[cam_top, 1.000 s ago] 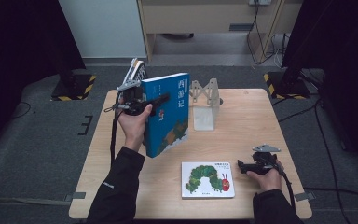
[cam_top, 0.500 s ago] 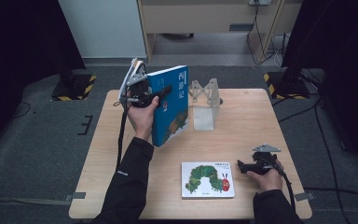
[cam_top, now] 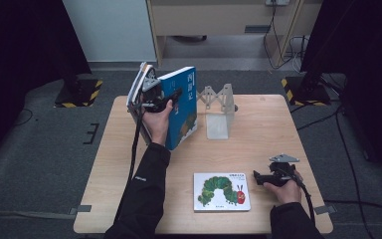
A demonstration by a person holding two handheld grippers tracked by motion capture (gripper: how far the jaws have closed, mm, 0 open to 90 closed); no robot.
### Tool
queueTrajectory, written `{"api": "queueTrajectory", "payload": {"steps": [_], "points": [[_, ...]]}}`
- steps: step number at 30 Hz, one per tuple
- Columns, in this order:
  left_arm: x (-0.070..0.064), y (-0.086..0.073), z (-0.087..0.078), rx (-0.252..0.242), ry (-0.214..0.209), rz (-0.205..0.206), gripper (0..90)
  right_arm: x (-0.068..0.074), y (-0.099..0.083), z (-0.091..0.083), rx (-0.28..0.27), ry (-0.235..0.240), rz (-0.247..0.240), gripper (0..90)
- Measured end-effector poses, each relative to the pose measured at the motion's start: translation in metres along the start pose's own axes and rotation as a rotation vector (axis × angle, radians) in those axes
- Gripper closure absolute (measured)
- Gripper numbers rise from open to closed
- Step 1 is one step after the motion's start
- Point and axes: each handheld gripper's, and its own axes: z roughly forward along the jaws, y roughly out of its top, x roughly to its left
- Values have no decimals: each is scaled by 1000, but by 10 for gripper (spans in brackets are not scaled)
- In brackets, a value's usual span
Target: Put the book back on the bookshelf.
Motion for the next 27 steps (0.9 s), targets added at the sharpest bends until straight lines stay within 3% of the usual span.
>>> {"api": "queueTrajectory", "payload": {"steps": [10, 15, 27], "points": [[-6, -14, 16, 13, 29, 11, 606, 0, 0, 0, -1, 0, -2, 11], [-9, -27, 23, 11, 35, -10, 606, 0, 0, 0, 0, 0, 0, 11], [-26, -40, 17, -21, 63, 50, 592, 0, 0, 0, -2, -2, 0, 11]]}}
